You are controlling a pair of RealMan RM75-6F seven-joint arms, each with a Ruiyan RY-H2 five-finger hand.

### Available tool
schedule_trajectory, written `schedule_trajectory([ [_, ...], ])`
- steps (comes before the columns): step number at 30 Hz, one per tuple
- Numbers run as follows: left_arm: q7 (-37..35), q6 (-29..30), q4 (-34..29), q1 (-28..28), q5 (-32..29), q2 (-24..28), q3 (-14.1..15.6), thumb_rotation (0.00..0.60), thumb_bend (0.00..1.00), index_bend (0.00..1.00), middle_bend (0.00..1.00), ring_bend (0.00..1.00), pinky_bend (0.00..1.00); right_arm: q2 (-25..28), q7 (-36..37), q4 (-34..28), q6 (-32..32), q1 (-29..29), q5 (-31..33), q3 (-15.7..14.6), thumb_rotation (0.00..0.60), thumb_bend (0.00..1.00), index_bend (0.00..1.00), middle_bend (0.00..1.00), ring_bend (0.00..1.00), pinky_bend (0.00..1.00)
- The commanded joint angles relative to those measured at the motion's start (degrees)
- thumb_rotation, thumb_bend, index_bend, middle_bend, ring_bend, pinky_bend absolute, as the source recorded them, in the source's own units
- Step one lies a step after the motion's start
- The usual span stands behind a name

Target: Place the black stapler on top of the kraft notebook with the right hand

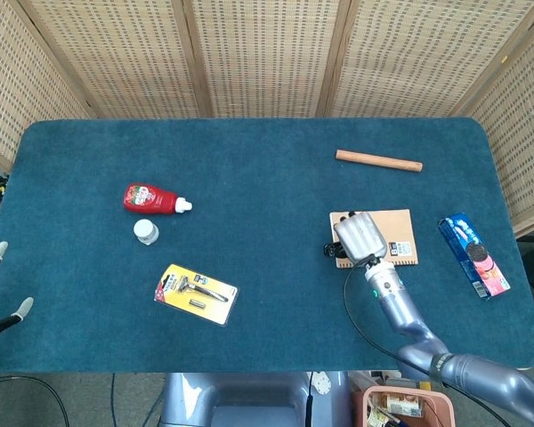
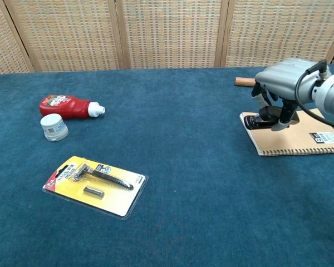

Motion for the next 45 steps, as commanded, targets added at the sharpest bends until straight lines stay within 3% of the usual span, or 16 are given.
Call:
schedule_trajectory([
  [1, 0.18, 0.1, 0.05, -0.03, 0.06, -0.06, -0.04, 0.6, 0.21, 0.03, 0.0, 0.0, 0.0, -1.22, -2.68, 4.19, -2.34, 2.83, 3.65, 0.37, 0.6, 0.07, 0.72, 0.54, 0.47, 0.64],
  [17, 0.89, -0.55, 0.76, -0.43, -0.2, -0.7, -0.06, 0.6, 0.21, 0.03, 0.0, 0.0, 0.0, -5.28, -13.33, 13.01, -7.49, 8.09, 13.22, -4.31, 0.6, 0.07, 0.72, 0.54, 0.47, 0.64],
  [26, 0.38, 0.32, 1.32, -0.25, 0.21, -0.92, -0.12, 0.6, 0.21, 0.04, 0.0, 0.0, 0.0, -8.39, -16.75, 17.19, -6.06, 9.95, 16.7, -5.95, 0.6, 0.07, 0.72, 0.53, 0.46, 0.61],
  [29, 0.43, 0.59, 1.34, -0.2, 0.38, -0.96, -0.11, 0.6, 0.21, 0.04, 0.0, 0.0, 0.0, -8.46, -17.38, 17.17, -4.95, 10.3, 16.75, -6.34, 0.6, 0.07, 0.7, 0.45, 0.39, 0.55],
  [34, 0.62, 0.82, 1.29, -0.15, 0.7, -1.01, 0.04, 0.6, 0.21, 0.03, 0.0, 0.0, 0.0, -7.6, -19.42, 15.42, -2.41, 10.89, 17.21, -6.78, 0.6, 0.07, 0.5, 0.25, 0.21, 0.44],
  [40, 0.57, 0.93, 1.27, -0.14, 1.03, -0.98, 0.2, 0.6, 0.21, 0.03, 0.0, 0.0, 0.0, -6.09, -24.83, 11.31, 0.76, 11.89, 21.47, -6.48, 0.6, 0.06, 0.34, 0.05, 0.03, 0.34],
  [45, 0.33, 0.92, 1.32, -0.13, 0.98, -0.9, 0.16, 0.6, 0.21, 0.03, 0.0, 0.0, 0.0, -5.01, -28.64, 7.74, 3.83, 12.61, 24.42, -6.58, 0.6, 0.06, 0.23, 0.0, 0.0, 0.29],
])
